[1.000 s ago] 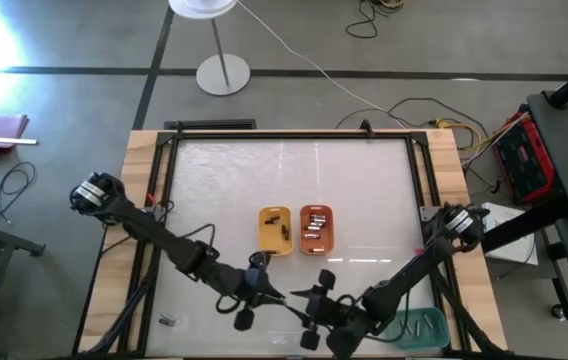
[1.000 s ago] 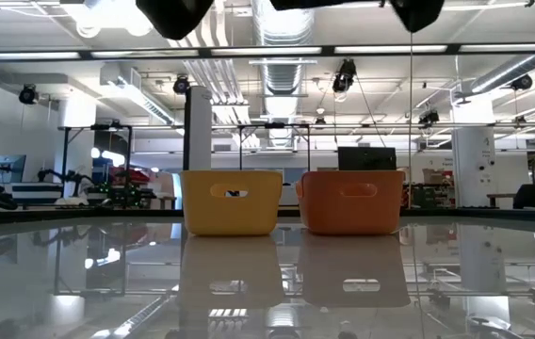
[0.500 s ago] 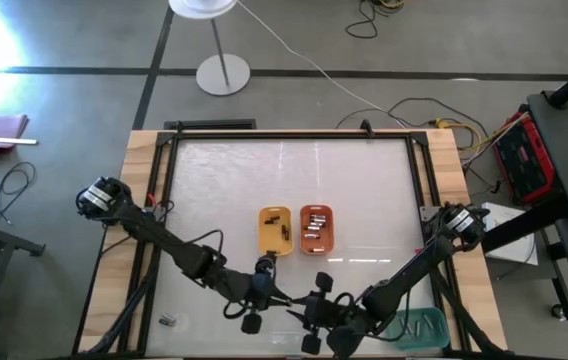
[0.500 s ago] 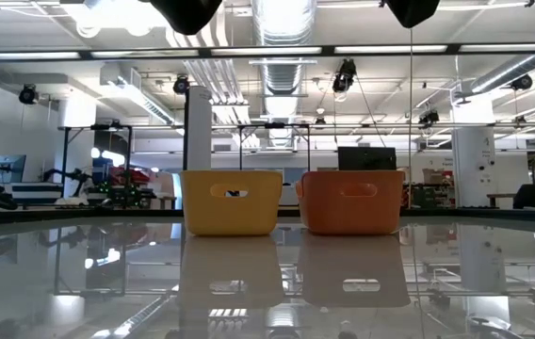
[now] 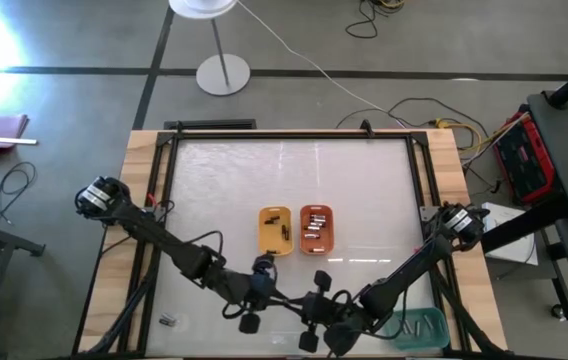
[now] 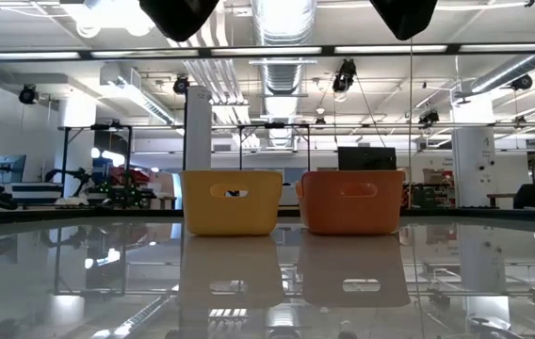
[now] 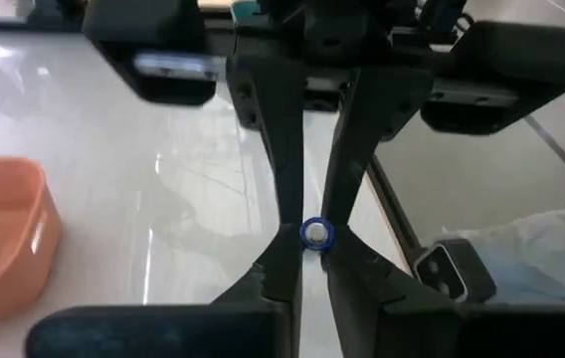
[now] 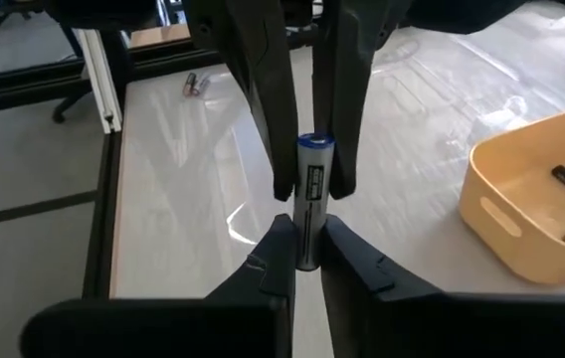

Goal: Sort batteries
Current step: Put the gray battery into the green bin

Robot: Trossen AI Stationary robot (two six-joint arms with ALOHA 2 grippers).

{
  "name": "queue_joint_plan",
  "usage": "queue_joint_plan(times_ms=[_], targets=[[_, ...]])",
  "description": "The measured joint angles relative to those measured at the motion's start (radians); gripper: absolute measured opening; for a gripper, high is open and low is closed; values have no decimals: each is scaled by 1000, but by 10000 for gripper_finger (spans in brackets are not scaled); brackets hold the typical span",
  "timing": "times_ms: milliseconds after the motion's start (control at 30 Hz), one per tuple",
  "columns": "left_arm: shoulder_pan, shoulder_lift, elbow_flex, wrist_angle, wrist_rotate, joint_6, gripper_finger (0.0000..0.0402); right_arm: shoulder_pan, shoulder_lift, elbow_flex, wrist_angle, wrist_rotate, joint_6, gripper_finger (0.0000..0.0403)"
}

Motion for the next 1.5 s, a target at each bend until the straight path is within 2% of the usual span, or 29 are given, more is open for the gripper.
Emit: queue_joint_plan(times_ms=[100,167,233,367,500,667,800,900,1033,1133,1200,1500], targets=[[-11,-7,-1,-43,28,-51,38,4,-9,0,-10,-7,28,22],[-27,-8,-7,-82,72,-66,49,9,-26,13,-26,-37,50,22],[-54,-13,-7,-108,71,-103,54,13,-31,33,-57,-88,83,22],[-110,-16,-5,-214,50,-194,54,31,-27,90,-242,-198,206,22],[-183,-16,-6,-271,-14,-277,53,66,-30,169,-508,-263,449,22],[-271,-10,-6,-281,-31,-347,53,120,-29,262,-896,-486,752,22],[-322,-6,-6,-280,-132,-370,54,175,-29,310,-1212,-732,940,22],[-344,-5,-6,-278,-215,-366,54,211,-30,308,-1342,-876,1012,22],[-347,-5,-6,-274,-295,-358,54,238,-34,271,-1373,-959,1003,22],[-341,-5,-6,-274,-322,-356,54,249,-34,218,-1368,-1035,985,22],[-339,-5,-6,-274,-335,-353,54,255,-35,183,-1353,-1049,989,22],[-337,-6,-6,-290,-339,-353,54,283,-43,16,-1057,-1130,967,22]])
